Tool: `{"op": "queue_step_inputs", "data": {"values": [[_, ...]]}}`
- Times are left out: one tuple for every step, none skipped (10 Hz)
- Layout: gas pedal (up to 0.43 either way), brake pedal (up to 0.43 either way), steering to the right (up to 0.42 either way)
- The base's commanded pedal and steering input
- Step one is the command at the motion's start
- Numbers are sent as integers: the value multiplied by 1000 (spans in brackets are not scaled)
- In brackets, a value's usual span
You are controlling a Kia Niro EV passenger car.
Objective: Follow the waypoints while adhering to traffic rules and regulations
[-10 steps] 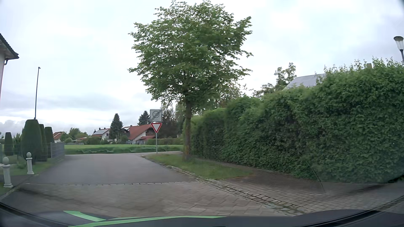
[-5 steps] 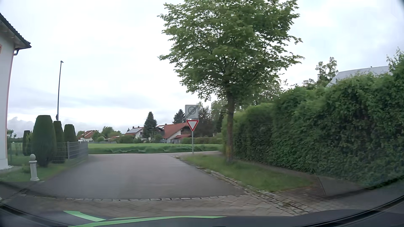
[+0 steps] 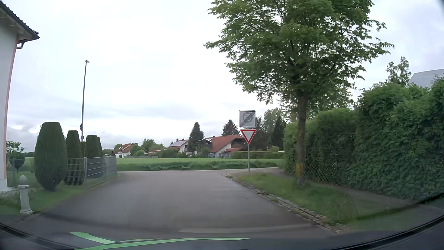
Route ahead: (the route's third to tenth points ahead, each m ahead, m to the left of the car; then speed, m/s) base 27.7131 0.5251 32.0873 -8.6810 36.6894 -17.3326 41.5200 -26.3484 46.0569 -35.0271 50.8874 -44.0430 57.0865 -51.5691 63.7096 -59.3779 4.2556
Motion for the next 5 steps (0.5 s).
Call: {"op": "queue_step_inputs", "data": {"values": [[67, 0, -135], [67, 0, -116], [67, 0, -102], [67, 0, -96], [67, 0, -92]]}}
